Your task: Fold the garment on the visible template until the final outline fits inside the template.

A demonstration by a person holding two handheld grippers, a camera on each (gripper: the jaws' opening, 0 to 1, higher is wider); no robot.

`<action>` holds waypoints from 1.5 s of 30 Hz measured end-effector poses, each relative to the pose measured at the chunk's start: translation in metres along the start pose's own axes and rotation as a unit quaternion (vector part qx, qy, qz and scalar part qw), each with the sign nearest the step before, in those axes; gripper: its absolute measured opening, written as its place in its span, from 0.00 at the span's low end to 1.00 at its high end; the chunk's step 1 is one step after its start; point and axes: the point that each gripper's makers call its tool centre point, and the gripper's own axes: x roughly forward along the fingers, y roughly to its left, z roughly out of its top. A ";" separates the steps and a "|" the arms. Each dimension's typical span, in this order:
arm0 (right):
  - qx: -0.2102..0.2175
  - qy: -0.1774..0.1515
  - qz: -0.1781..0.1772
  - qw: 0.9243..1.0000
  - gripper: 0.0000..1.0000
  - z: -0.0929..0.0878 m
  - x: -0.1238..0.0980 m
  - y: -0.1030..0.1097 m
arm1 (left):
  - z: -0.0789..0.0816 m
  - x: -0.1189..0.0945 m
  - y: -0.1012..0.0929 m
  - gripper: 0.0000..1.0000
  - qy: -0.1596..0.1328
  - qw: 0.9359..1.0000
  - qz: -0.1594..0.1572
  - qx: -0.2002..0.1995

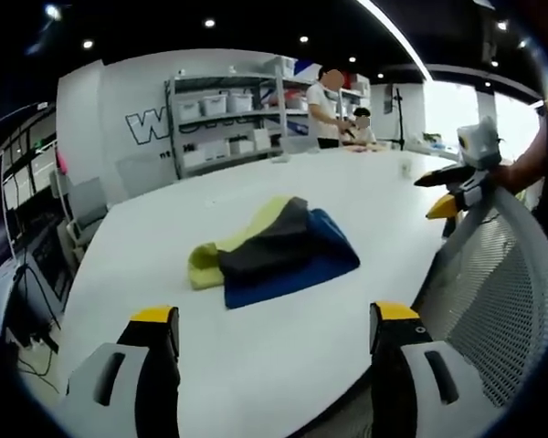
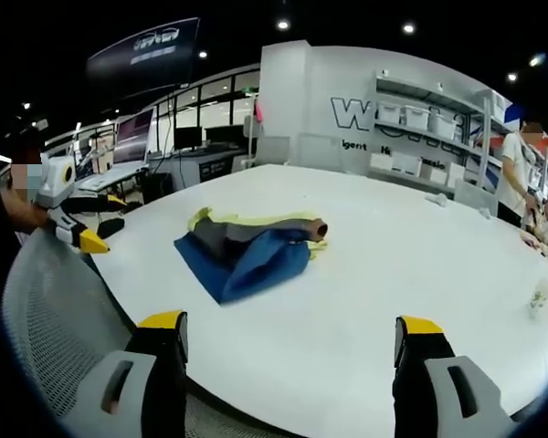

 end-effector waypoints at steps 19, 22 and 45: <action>0.006 0.002 0.000 1.000 0.92 0.000 0.000 -0.001 | 0.049 0.036 -0.008 0.68 0.024 0.998 -0.027 0.053; 0.007 0.001 -0.001 1.000 0.92 0.000 0.000 -0.001 | 0.060 0.049 -0.013 0.66 0.020 0.997 -0.037 0.058; 0.012 0.000 0.000 1.000 0.89 0.000 0.001 -0.002 | 0.102 0.123 -0.027 0.54 0.022 0.994 -0.082 0.076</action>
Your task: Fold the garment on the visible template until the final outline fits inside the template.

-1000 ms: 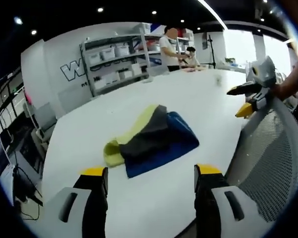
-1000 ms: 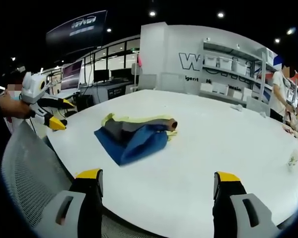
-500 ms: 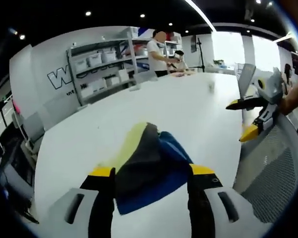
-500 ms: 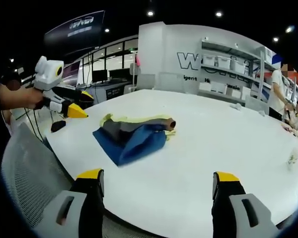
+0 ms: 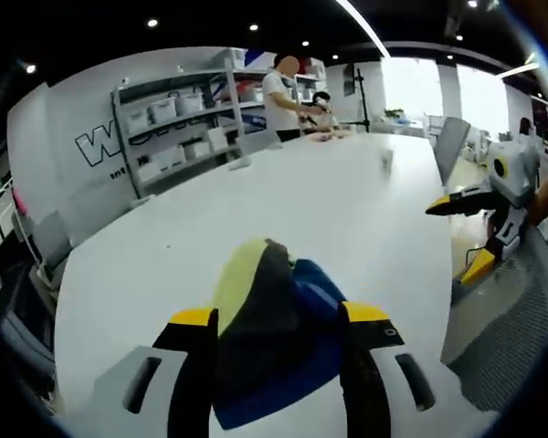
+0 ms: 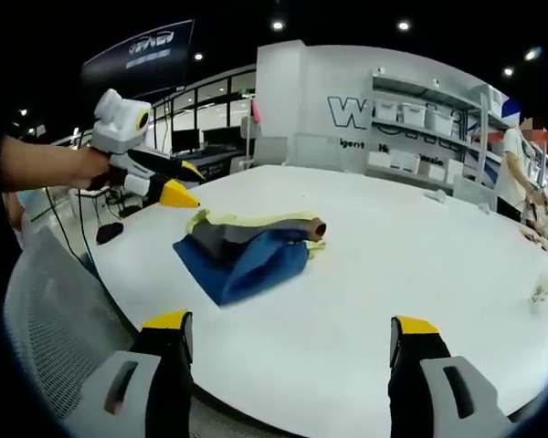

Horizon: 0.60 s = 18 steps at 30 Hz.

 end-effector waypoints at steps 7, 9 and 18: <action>0.000 0.003 0.001 1.000 0.89 -0.001 0.000 0.000 | 0.007 0.019 0.000 0.52 0.000 1.000 -0.011 0.001; 0.001 0.003 0.000 1.000 0.89 -0.001 0.000 0.000 | 0.010 0.023 -0.001 0.51 -0.001 1.000 -0.014 0.004; 0.001 0.002 -0.001 1.000 0.89 -0.001 0.000 -0.001 | 0.010 0.037 -0.007 0.50 0.009 1.000 -0.029 0.008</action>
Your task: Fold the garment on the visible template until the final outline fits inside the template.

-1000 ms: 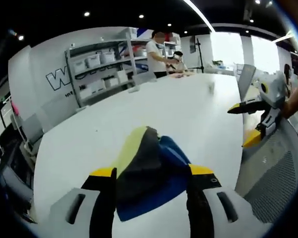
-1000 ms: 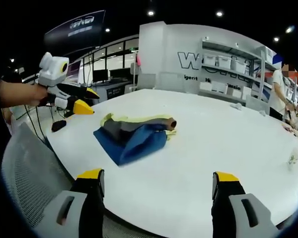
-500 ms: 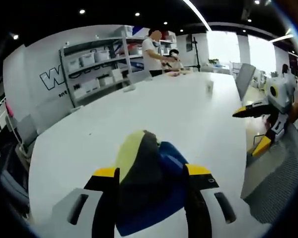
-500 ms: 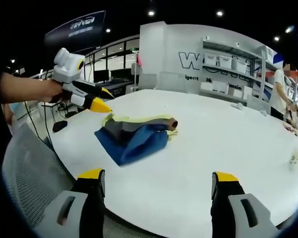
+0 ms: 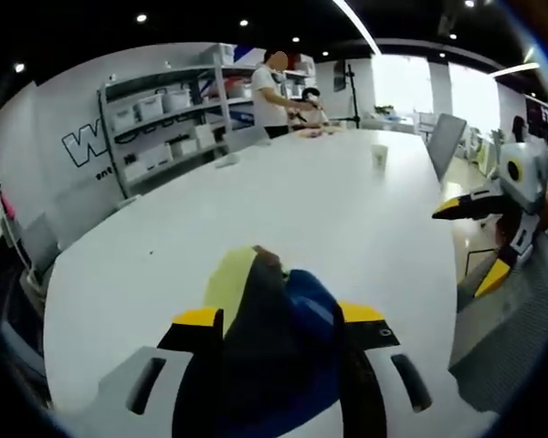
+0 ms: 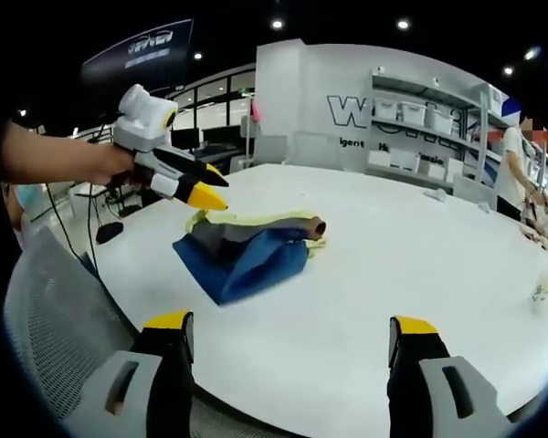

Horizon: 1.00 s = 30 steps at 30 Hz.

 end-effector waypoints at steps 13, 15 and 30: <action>0.001 -0.001 0.000 1.000 0.88 0.000 0.000 0.000 | 0.002 0.018 -0.005 0.46 0.010 1.000 -0.012 0.000; 0.001 -0.002 0.001 1.000 0.88 0.000 0.000 0.000 | 0.002 0.022 -0.006 0.45 0.013 1.000 -0.014 0.003; 0.004 0.004 0.006 1.000 0.85 -0.002 0.000 0.003 | 0.006 0.041 -0.008 0.38 0.019 1.000 -0.017 0.001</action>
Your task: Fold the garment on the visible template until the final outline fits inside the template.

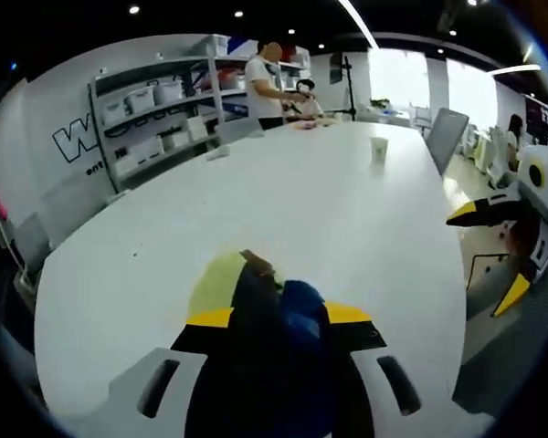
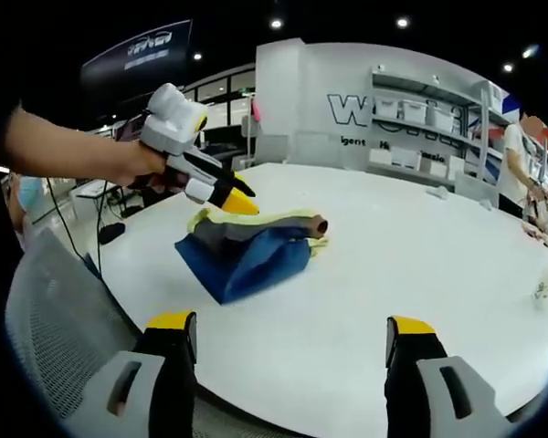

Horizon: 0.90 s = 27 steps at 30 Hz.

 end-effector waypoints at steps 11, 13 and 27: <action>0.000 0.002 -0.002 1.000 0.85 -0.001 0.001 -0.001 | -0.004 0.014 -0.006 0.36 0.016 1.000 -0.017 0.018; 0.000 0.003 0.000 1.000 0.85 -0.001 0.001 -0.001 | -0.006 0.015 -0.005 0.36 0.019 0.999 -0.018 0.020; 0.003 0.004 0.001 1.000 0.84 -0.002 0.001 0.000 | -0.006 0.022 0.011 0.33 0.016 0.999 -0.004 0.028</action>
